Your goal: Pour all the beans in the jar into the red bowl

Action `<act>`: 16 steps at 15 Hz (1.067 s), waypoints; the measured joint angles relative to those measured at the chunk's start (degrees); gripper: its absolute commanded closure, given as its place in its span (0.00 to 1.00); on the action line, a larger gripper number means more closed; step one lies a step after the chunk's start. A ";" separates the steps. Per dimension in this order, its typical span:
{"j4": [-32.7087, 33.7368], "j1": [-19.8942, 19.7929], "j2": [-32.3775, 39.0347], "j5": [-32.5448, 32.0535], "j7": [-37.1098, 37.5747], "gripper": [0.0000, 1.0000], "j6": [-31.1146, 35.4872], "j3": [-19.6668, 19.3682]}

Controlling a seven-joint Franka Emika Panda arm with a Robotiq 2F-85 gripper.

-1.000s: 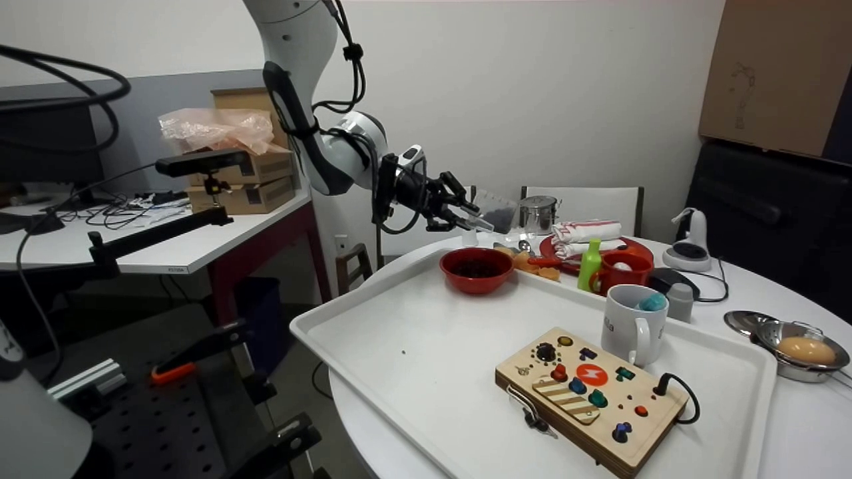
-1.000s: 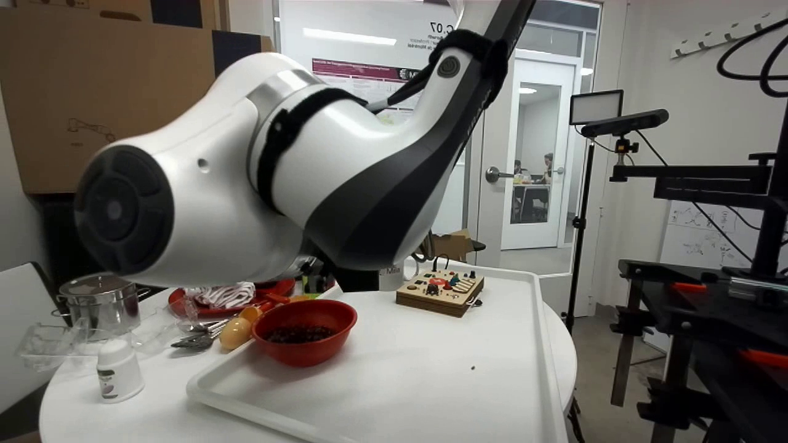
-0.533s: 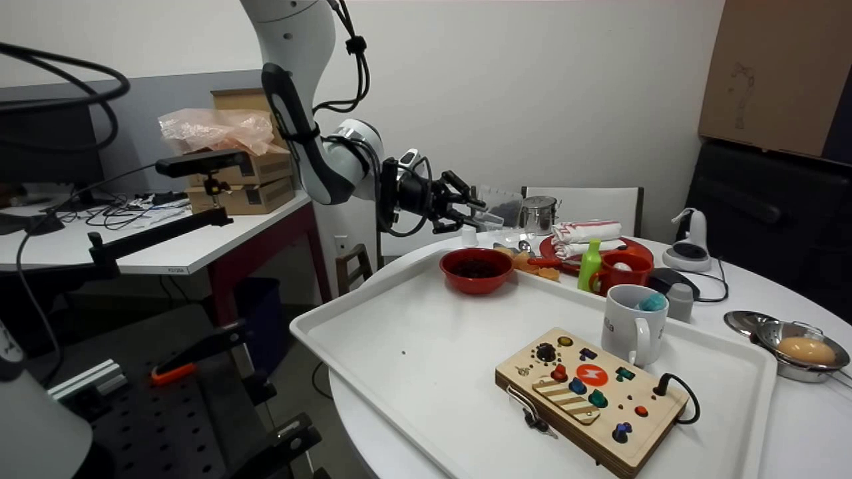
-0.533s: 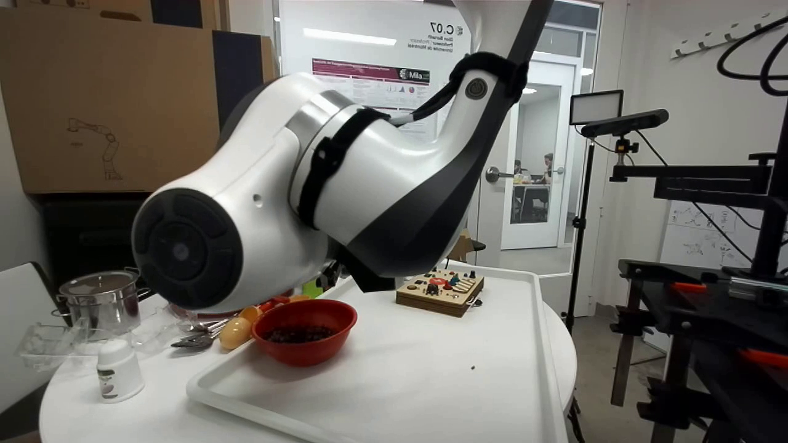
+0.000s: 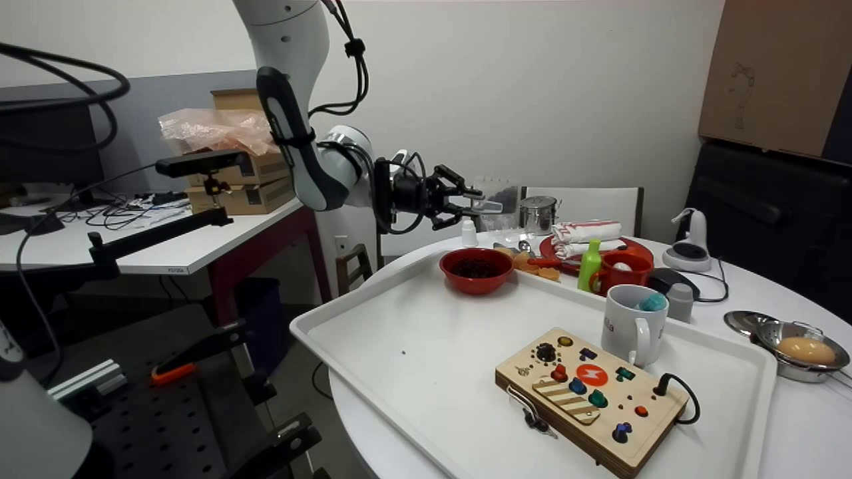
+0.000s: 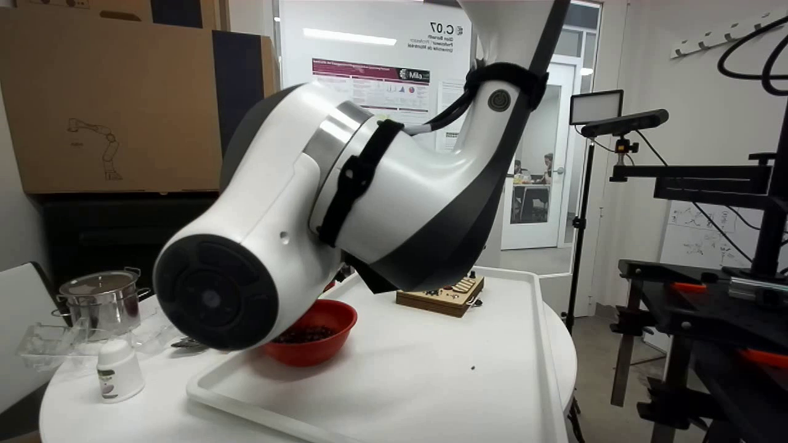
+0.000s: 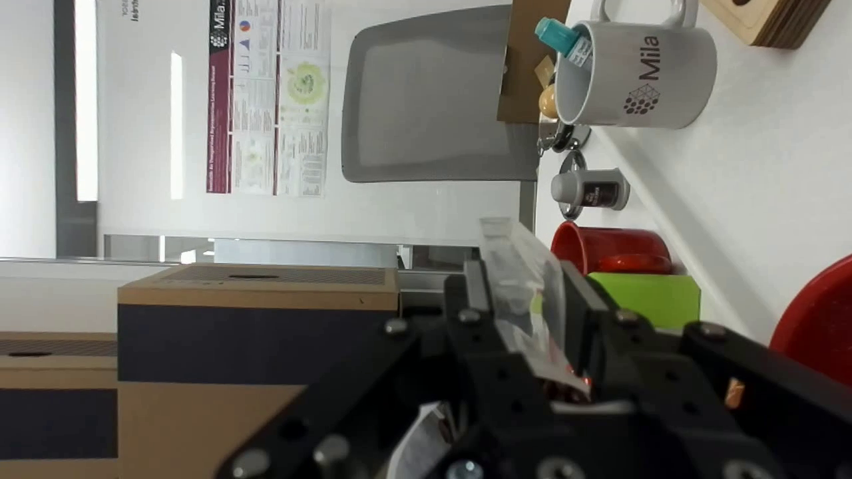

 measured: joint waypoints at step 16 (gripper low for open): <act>-3.86 -0.78 0.39 -5.23 3.07 0.93 -5.00 1.00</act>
